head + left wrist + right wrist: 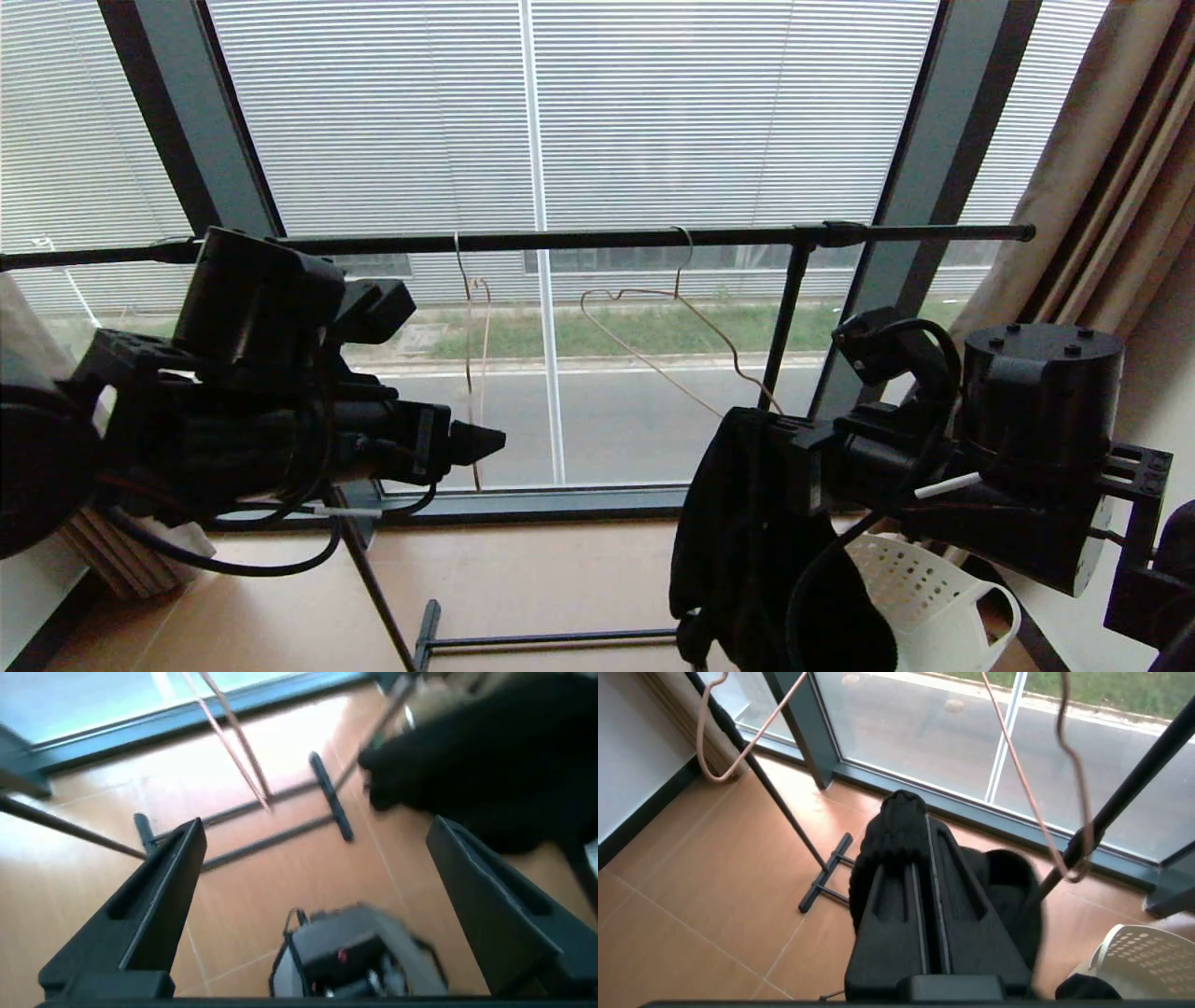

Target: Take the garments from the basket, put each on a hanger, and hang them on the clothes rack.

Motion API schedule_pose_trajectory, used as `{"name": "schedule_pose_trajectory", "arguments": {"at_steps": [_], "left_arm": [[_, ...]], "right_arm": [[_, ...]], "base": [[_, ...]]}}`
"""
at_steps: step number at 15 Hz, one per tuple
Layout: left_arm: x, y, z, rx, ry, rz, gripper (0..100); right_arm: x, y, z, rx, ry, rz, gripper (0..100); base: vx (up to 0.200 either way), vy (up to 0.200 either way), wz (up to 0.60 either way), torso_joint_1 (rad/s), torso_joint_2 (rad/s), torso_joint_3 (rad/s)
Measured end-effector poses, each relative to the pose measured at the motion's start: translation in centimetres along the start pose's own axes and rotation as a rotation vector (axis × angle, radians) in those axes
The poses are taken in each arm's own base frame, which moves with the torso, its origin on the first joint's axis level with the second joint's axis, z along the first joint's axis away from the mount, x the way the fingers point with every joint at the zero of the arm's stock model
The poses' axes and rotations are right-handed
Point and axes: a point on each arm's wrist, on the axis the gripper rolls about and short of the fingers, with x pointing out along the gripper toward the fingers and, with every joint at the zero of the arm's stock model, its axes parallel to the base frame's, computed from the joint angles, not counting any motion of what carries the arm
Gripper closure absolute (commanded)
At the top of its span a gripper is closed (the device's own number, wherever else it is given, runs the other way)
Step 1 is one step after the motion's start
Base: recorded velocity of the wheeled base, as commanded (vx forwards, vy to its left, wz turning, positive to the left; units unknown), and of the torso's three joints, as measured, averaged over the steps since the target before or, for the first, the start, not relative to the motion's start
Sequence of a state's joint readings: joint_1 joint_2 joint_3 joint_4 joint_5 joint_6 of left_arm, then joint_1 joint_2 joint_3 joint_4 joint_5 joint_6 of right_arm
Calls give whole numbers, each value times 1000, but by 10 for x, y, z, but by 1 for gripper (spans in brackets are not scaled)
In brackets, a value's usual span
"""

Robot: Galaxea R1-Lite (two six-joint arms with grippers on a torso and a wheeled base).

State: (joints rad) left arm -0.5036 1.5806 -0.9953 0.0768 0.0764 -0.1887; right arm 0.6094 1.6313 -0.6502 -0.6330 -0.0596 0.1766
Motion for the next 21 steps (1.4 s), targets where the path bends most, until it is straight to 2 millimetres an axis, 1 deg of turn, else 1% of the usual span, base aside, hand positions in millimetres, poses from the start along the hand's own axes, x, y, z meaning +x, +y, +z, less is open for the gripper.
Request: {"name": "schedule_pose_trajectory", "arguments": {"at_steps": [5,9,12,15,16,21], "left_arm": [[55,10,22,-42,1,177,0],[93,19,33,-69,-7,214,0],[115,24,37,-78,-9,239,0],[131,27,35,-86,6,248,0],[135,27,35,-91,9,248,100],[142,25,33,-97,19,246,100]], "right_arm": [[0,1,0,-3,0,4,100],[0,1,-1,-3,2,3,100],[0,1,-1,-3,4,2,100],[1,1,-3,-3,10,1,100],[1,1,-3,-4,11,2,100],[2,1,-4,-5,16,2,100]], "base": [[0,0,0,0,0,0],[0,0,0,0,0,0],[0,0,0,0,0,0],[0,0,0,0,0,0],[0,0,0,0,0,0],[0,0,0,0,0,0]]}}
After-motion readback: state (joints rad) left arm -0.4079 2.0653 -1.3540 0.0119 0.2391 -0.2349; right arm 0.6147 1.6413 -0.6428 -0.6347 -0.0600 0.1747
